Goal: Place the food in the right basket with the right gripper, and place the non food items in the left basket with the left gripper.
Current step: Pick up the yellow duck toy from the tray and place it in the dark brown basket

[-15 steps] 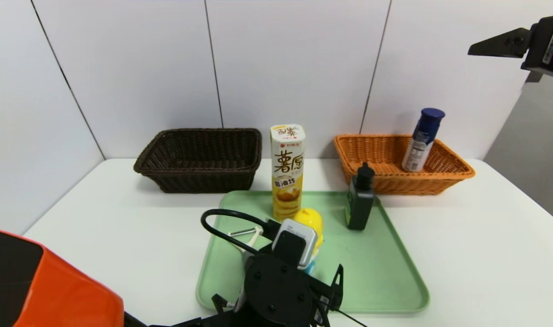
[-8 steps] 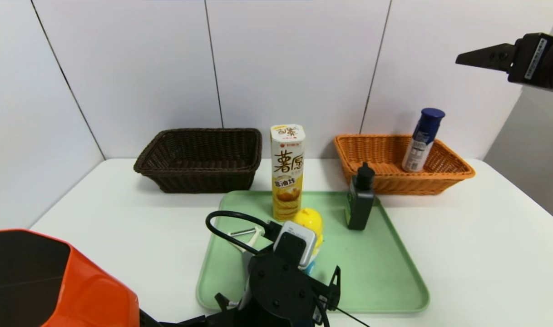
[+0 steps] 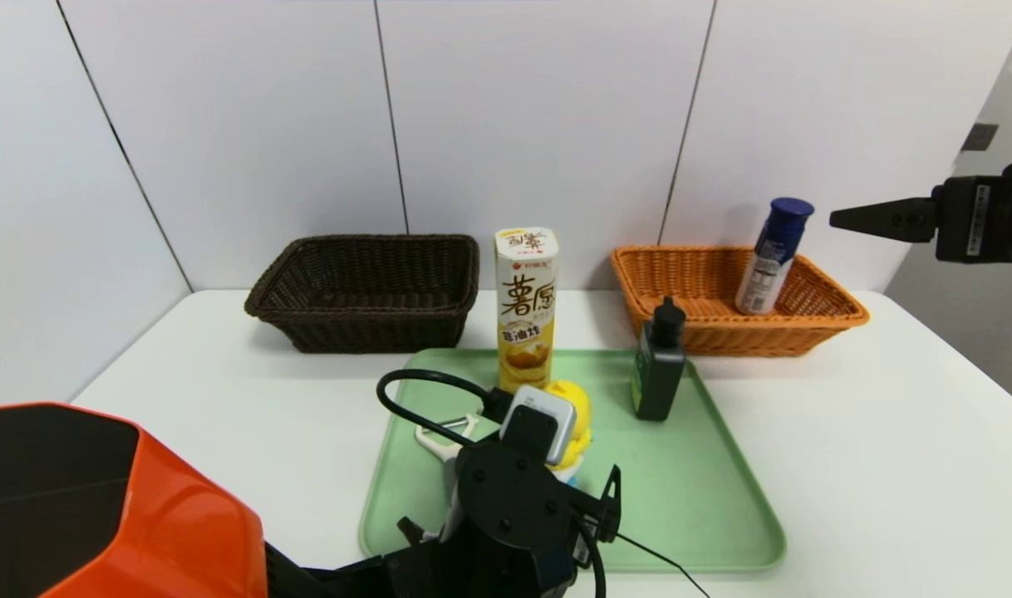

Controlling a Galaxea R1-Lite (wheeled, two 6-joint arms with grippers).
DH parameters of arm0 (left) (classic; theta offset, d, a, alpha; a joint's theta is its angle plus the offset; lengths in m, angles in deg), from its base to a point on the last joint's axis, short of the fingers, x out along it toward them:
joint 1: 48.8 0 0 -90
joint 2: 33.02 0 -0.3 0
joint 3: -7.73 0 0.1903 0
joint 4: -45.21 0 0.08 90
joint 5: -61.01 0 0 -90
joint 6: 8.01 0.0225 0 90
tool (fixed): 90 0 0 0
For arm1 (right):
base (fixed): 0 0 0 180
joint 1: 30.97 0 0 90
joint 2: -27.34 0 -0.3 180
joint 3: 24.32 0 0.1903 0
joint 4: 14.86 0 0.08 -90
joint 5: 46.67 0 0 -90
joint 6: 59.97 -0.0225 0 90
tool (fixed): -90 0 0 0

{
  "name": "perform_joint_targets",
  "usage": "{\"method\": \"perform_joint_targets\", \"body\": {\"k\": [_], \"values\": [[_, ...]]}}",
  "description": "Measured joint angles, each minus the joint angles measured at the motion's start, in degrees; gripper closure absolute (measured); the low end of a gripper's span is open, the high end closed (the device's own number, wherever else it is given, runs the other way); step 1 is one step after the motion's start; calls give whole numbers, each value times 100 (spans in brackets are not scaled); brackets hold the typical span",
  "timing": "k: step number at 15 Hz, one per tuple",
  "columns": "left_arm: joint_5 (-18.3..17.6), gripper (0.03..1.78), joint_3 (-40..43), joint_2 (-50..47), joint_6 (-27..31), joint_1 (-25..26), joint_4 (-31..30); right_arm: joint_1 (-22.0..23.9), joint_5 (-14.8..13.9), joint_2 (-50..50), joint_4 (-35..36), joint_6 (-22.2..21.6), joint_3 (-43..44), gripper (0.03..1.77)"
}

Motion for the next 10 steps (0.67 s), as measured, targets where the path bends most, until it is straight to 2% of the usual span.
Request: {"method": "perform_joint_targets", "body": {"k": [4, 6, 10], "values": [[2, 12, -57, 141, 96, 74, -52, 1, 105, -145, -33, 6, -273, 10], [-2, 12, -72, 240, 140, 110, -317, 1, 210, -212, -33, 5, -469, 10], [-17, 12, -184, 411, 149, 182, -463, 4, 223, -251, 16, 6, -686, 10]]}}
